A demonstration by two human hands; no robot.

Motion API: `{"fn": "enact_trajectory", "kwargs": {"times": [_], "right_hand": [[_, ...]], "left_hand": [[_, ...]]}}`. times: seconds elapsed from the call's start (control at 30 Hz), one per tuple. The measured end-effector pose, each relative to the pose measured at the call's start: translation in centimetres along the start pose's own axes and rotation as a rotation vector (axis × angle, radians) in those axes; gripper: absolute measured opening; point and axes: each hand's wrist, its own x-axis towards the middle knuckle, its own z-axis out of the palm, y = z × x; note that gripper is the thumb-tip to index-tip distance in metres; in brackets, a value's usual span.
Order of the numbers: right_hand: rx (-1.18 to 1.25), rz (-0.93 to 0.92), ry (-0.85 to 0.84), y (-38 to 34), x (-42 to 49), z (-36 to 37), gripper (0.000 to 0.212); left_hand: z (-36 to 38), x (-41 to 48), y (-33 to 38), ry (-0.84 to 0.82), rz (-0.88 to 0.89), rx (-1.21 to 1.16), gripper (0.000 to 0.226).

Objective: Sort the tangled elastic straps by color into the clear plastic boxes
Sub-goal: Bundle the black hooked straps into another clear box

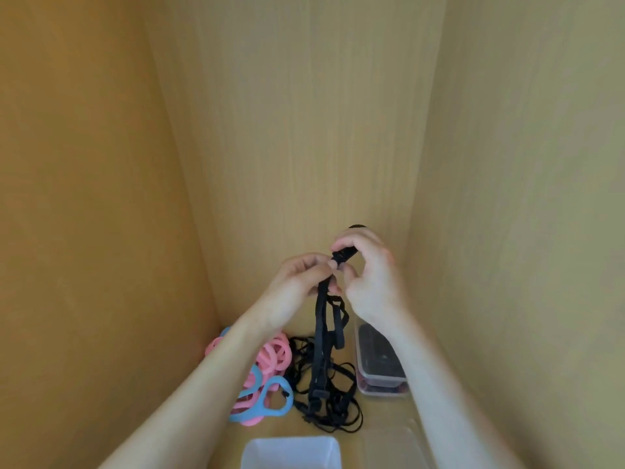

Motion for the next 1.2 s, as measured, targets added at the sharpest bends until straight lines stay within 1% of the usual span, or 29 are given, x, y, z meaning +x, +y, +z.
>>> {"fn": "enact_trajectory", "kwargs": {"times": [0.07,0.13,0.17,0.2,0.23,0.3,0.33,0.37,0.4,0.43,0.47,0.5,0.53,0.57,0.6,0.67,0.73,0.83,0.9,1.0,1.03,1.1,1.2], "right_hand": [[0.017,-0.023,-0.005,0.0,-0.4,0.4,0.037],[0.058,-0.026,-0.011,0.1,-0.8,0.5,0.043],[0.079,-0.023,0.001,0.2,-1.0,0.4,0.049],[0.097,-0.024,0.047,0.3,-1.3,0.2,0.056],[0.113,-0.027,0.129,0.6,-1.7,0.1,0.059],[0.145,0.005,0.327,1.4,-2.9,0.1,0.051],[0.172,0.056,0.355,2.0,-3.5,0.1,0.047],[0.222,0.128,0.287,2.3,-3.9,0.3,0.044],[0.291,0.213,0.127,2.3,-4.1,0.5,0.046],[0.339,0.288,-0.071,2.2,-4.2,0.9,0.050],[0.351,0.326,-0.236,2.1,-4.1,1.6,0.052],[0.339,0.342,-0.333,2.1,-4.0,2.5,0.048],[0.323,0.343,-0.355,2.3,-3.9,3.4,0.036],[0.334,0.352,-0.330,2.4,-3.8,4.3,0.021],[0.380,0.370,-0.290,2.3,-3.6,4.8,0.015],[0.510,0.423,-0.234,2.5,-3.5,5.1,0.020],[0.613,0.436,-0.235,2.5,-3.5,4.2,0.027],[0.641,0.438,-0.251,2.5,-3.7,2.9,0.045],[0.693,0.431,-0.254,2.6,-3.8,2.4,0.043],[0.906,0.463,-0.258,2.7,-3.7,1.8,0.036],[0.944,0.461,-0.274,2.8,-3.6,1.6,0.032],[0.962,0.443,-0.328,3.1,-3.5,1.2,0.029],[0.903,0.458,-0.393,3.6,-3.3,1.0,0.032]], "left_hand": [[0.1,0.5,0.5,-0.017,-0.030,0.031,0.037],[0.2,0.8,0.5,0.009,-0.044,0.040,0.034],[0.1,0.9,0.5,0.023,-0.050,0.006,0.030],[0.0,1.0,0.5,0.035,-0.056,-0.038,0.026],[-0.2,1.0,0.6,0.049,-0.060,-0.077,0.024],[-0.7,1.3,0.9,0.064,-0.057,-0.126,0.019],[-0.8,1.5,1.1,0.062,-0.049,-0.141,0.017],[-1.0,1.7,1.4,0.057,-0.040,-0.152,0.015],[-1.1,1.9,1.6,0.050,-0.030,-0.158,0.015],[-1.0,2.1,1.9,0.043,-0.019,-0.161,0.016],[-0.9,2.2,2.3,0.036,-0.010,-0.157,0.015],[-0.6,2.4,2.6,0.034,-0.001,-0.151,0.013],[-0.3,2.6,2.9,0.038,0.007,-0.148,0.011],[0.0,2.8,3.2,0.048,0.019,-0.153,0.011],[0.1,3.0,3.6,0.061,0.039,-0.165,0.011],[-0.1,3.4,4.4,0.088,0.079,-0.186,0.010],[-0.7,3.7,5.1,0.139,0.109,-0.194,0.011],[-1.9,4.3,6.1,0.237,0.134,-0.181,0.012],[-2.8,4.7,6.8,0.293,0.148,-0.187,0.014],[-4.1,4.9,7.5,0.335,0.154,-0.194,0.018],[-4.4,4.8,7.6,0.340,0.156,-0.192,0.018],[-4.9,4.7,7.6,0.351,0.167,-0.197,0.017],[-5.7,4.4,7.6,0.376,0.179,-0.196,0.017]]}}
